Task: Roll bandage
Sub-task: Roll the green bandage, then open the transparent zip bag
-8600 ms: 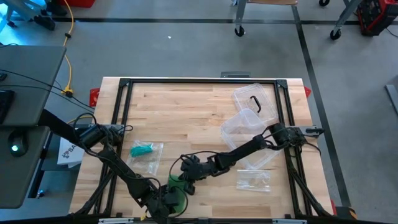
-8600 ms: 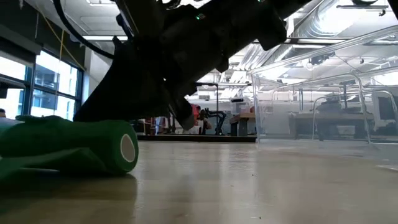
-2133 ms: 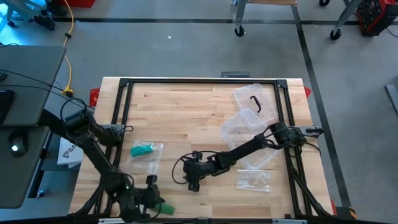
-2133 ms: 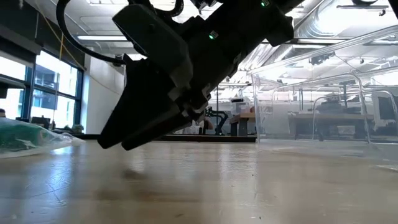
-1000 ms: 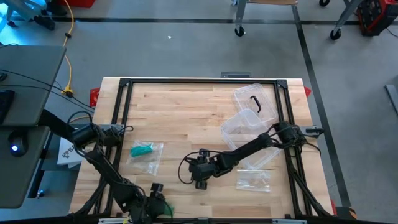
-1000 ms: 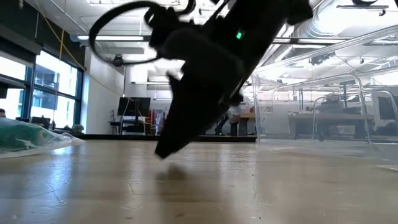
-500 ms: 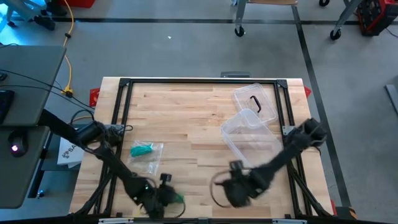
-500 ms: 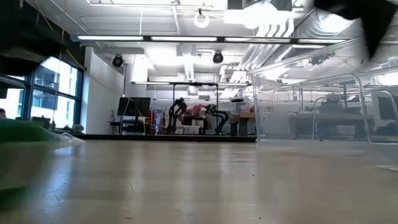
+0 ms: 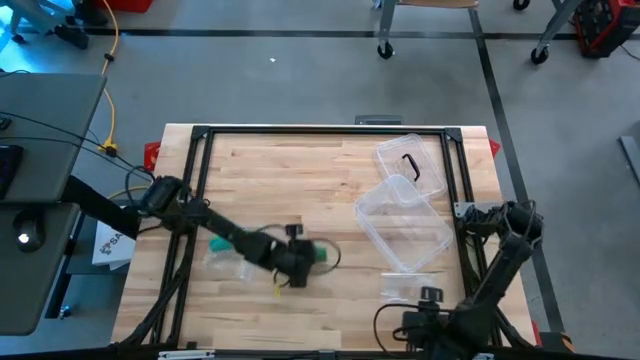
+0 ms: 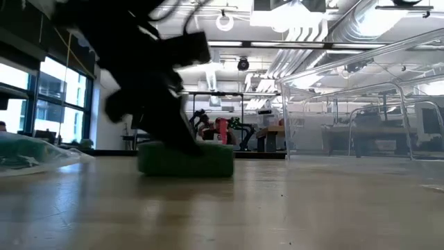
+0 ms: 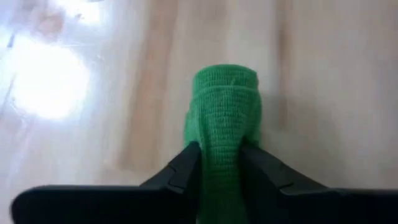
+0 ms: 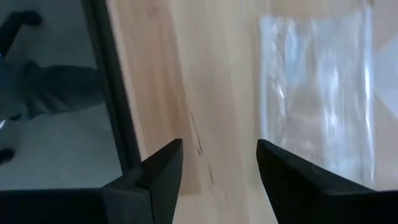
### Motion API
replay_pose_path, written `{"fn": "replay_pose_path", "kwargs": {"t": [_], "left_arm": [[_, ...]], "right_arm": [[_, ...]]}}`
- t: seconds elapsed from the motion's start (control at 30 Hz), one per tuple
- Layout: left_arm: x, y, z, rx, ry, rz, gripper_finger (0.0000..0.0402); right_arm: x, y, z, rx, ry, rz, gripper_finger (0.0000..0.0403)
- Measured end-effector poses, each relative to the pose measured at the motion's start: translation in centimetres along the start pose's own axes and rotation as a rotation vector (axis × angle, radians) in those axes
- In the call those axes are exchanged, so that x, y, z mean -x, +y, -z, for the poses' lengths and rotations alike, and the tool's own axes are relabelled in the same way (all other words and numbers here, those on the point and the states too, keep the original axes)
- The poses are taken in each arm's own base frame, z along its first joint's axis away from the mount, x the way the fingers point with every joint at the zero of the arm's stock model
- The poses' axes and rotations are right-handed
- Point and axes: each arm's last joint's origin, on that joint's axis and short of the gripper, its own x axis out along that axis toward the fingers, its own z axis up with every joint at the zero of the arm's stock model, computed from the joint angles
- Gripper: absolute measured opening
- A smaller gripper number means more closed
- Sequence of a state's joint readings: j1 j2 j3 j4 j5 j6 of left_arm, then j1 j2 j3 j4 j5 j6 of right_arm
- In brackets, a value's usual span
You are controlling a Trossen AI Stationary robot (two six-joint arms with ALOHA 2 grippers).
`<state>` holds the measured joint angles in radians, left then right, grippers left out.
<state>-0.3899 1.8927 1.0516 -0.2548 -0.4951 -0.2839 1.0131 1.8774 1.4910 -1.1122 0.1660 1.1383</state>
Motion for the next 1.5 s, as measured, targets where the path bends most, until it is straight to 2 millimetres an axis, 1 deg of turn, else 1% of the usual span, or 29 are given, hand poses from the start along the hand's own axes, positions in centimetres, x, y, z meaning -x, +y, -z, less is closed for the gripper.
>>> {"fn": "replay_pose_path", "kwargs": {"t": [0.1,0.17,0.23,0.33,0.4,0.5,0.63,0.73,0.8,0.87,0.9,0.97,1.03,1.07,1.13,1.23,1.3,1.37,1.47,1.5], "left_arm": [[-0.7,1.5,-0.9,0.062,-0.018,0.069,0.0088],[-0.7,2.0,-1.3,0.097,-0.028,0.145,0.0102],[-0.2,2.3,-1.6,0.133,-0.029,0.191,0.0122],[1.4,2.7,-2.0,0.136,-0.037,0.214,0.0153],[3.0,3.1,-2.6,0.148,-0.075,0.223,0.0165],[5.2,3.7,-3.2,0.176,-0.132,0.237,0.0171],[7.9,4.7,-4.0,0.185,-0.218,0.228,0.0171],[8.7,5.1,-4.1,0.162,-0.25,0.182,0.0172],[9.0,5.1,-4.2,0.156,-0.268,0.176,0.0172],[9.5,4.3,-4.3,0.081,-0.299,0.188,0.0169],[9.8,3.4,-4.1,0.008,-0.317,0.2,0.0166],[10.4,1.0,-3.7,-0.136,-0.365,0.216,0.0155],[11.1,-1.3,-3.4,-0.189,-0.437,0.201,0.0142],[11.6,-2.4,-3.3,-0.195,-0.479,0.189,0.0135],[12.2,-4.5,-3.1,-0.191,-0.567,0.163,0.0122],[12.4,-7.5,-2.5,-0.205,-0.671,0.152,0.0107],[12.5,-9.0,-2.5,-0.222,-0.758,0.151,0.0098],[12.0,-10.1,-2.6,-0.245,-0.834,0.124,0.0092],[11.1,-11.3,-3.3,-0.298,-0.888,0.088,0.0087],[10.9,-11.6,-3.8,-0.311,-0.897,0.082,0.0086]], "right_arm": [[-0.3,0.1,1.3,-0.07,-0.013,0.027,0.0196],[-1.5,0.2,2.6,-0.115,-0.058,0.006,0.0196],[-3.1,0.1,4.0,-0.169,-0.075,-0.019,0.0196],[-5.3,-1.2,5.8,-0.178,-0.056,0.043,0.0196],[-6.2,-2.2,6.2,-0.148,-0.032,0.099,0.0196],[-6.9,-3.3,6.2,-0.094,0.015,0.155,0.0196],[-8.1,-4.3,6.2,-0.049,0.046,0.143,0.0196],[-9.1,-4.8,6.5,-0.055,0.077,0.087,0.0188],[-9.3,-4.9,6.6,-0.072,0.065,0.075,0.0169],[-9.3,-4.7,6.6,-0.08,0.064,0.07,0.0136],[-9.2,-4.6,6.5,-0.084,0.063,0.07,0.0116],[-9.1,-4.4,6.3,-0.104,0.044,0.071,0.0074],[-9.1,-4.1,6.2,-0.113,0.037,0.059,0.0033],[-9.1,-4.1,6.1,-0.116,0.04,0.052,0.002],[-8.8,-3.6,5.9,-0.136,0.025,0.036,0.0012],[-7.8,-2.4,4.7,-0.177,0.003,0.007,0.0023],[-6.6,-1.1,2.9,-0.216,-0.037,-0.088,0.0024],[-5.0,-0.2,0.8,-0.239,-0.084,-0.184,0.0019],[-4.1,0.3,-2.3,-0.214,-0.149,-0.289,0.0011],[-3.7,0.2,-3.4,-0.203,-0.168,-0.319,0.001]]}}
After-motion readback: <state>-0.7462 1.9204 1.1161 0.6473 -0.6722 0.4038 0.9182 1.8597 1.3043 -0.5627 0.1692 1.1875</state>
